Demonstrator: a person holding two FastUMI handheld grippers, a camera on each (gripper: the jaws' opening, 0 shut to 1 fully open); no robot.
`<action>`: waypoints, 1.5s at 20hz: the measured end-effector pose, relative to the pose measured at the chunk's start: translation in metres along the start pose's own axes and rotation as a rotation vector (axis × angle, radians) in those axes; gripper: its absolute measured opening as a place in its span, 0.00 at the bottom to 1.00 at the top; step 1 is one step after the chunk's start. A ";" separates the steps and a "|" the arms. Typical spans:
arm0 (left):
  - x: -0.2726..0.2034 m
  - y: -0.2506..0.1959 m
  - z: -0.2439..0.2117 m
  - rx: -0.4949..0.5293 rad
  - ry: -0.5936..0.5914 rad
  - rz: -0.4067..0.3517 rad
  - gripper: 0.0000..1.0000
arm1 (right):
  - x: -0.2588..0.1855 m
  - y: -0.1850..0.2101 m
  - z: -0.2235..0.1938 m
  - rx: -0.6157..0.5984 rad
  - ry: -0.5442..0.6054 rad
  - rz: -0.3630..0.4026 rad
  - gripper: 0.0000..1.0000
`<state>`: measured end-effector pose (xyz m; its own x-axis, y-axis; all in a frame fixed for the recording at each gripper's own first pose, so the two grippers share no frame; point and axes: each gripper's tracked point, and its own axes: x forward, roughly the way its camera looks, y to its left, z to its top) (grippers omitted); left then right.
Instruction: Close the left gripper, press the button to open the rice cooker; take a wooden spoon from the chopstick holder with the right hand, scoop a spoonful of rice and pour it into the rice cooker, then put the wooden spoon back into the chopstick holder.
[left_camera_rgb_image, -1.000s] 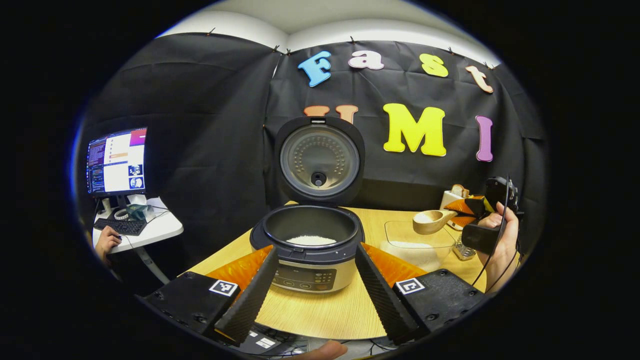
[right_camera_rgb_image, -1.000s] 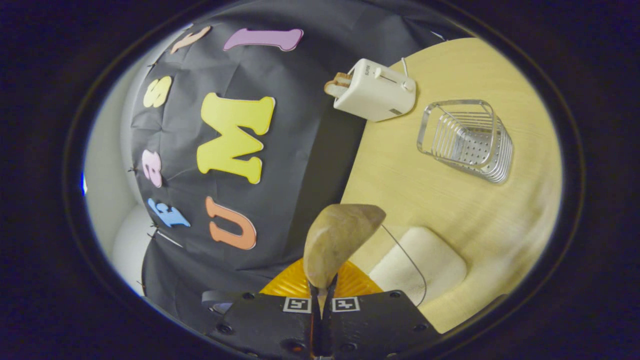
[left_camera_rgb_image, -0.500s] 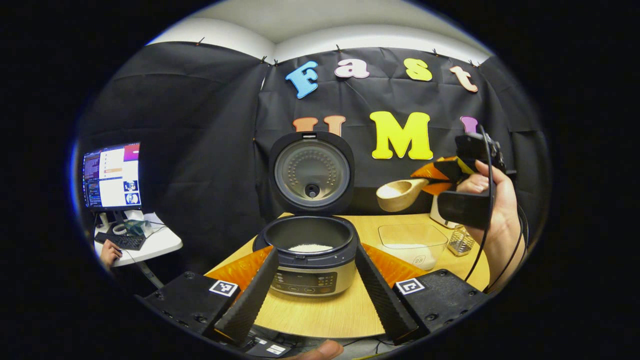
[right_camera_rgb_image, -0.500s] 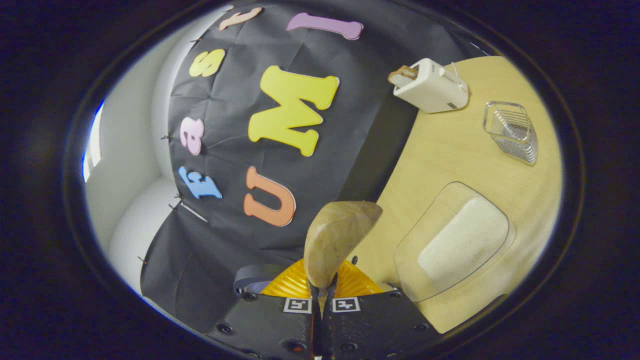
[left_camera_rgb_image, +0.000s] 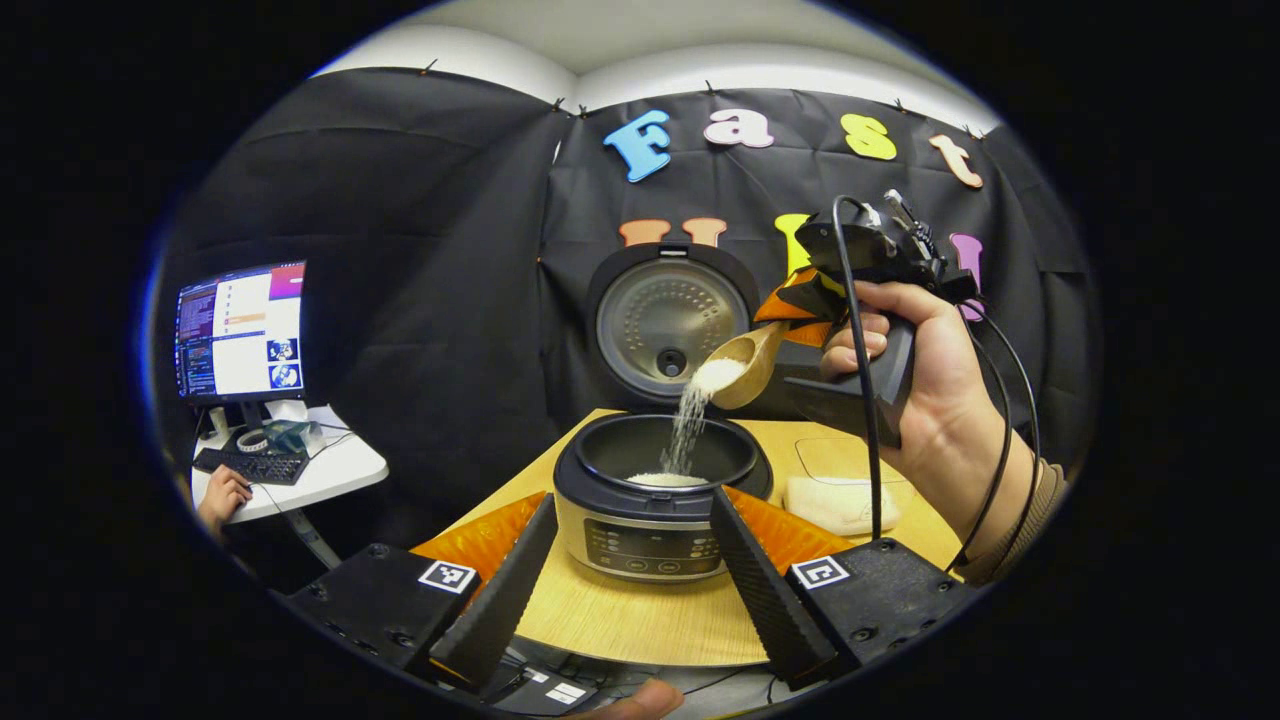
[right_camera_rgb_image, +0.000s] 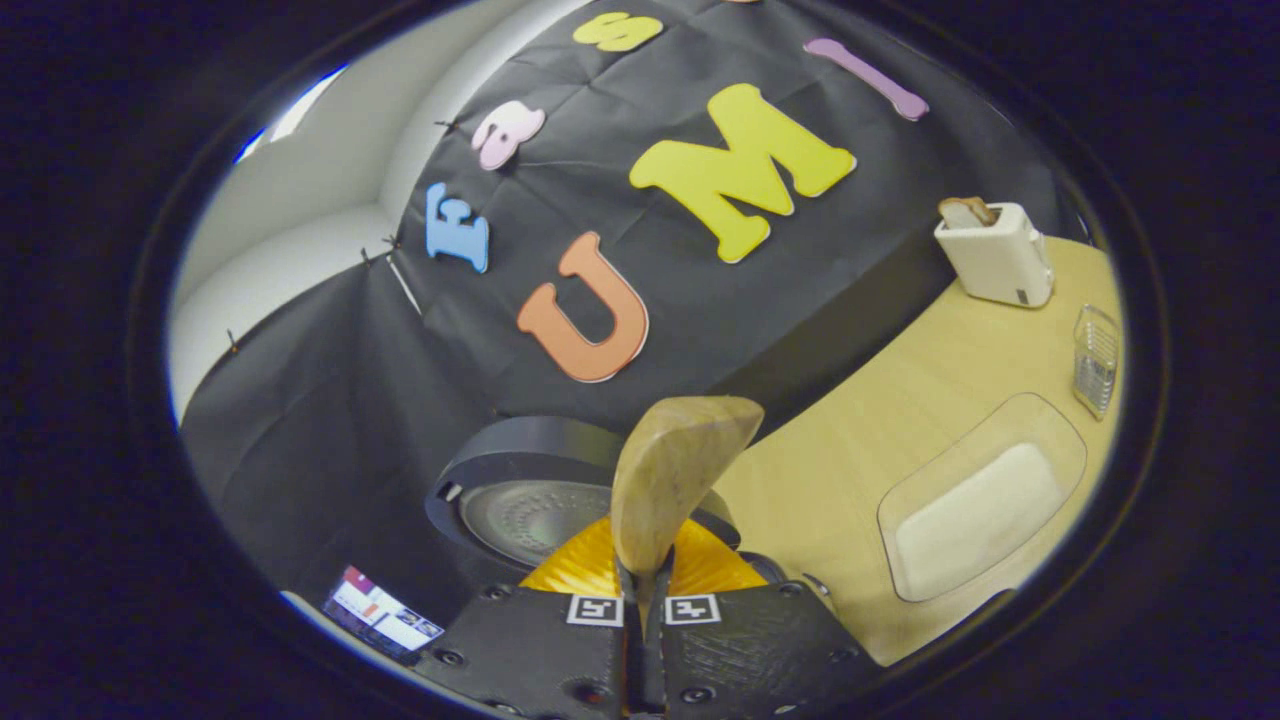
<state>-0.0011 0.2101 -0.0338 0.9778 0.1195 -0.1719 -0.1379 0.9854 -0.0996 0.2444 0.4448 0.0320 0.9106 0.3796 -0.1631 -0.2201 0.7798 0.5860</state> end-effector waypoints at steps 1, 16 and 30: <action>0.001 0.003 -0.002 -0.009 0.009 0.005 0.98 | 0.003 0.003 -0.003 -0.035 0.001 -0.002 0.00; 0.003 0.014 -0.008 0.017 0.029 0.041 0.98 | 0.016 0.023 -0.018 -0.518 0.022 -0.053 0.00; 0.010 0.020 -0.014 0.013 0.056 0.079 0.96 | 0.007 0.056 -0.059 -1.079 -0.007 0.018 0.01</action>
<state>0.0036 0.2289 -0.0511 0.9536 0.1899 -0.2335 -0.2115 0.9748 -0.0707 0.2183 0.5202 0.0166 0.9056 0.3950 -0.1546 -0.4221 0.8030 -0.4208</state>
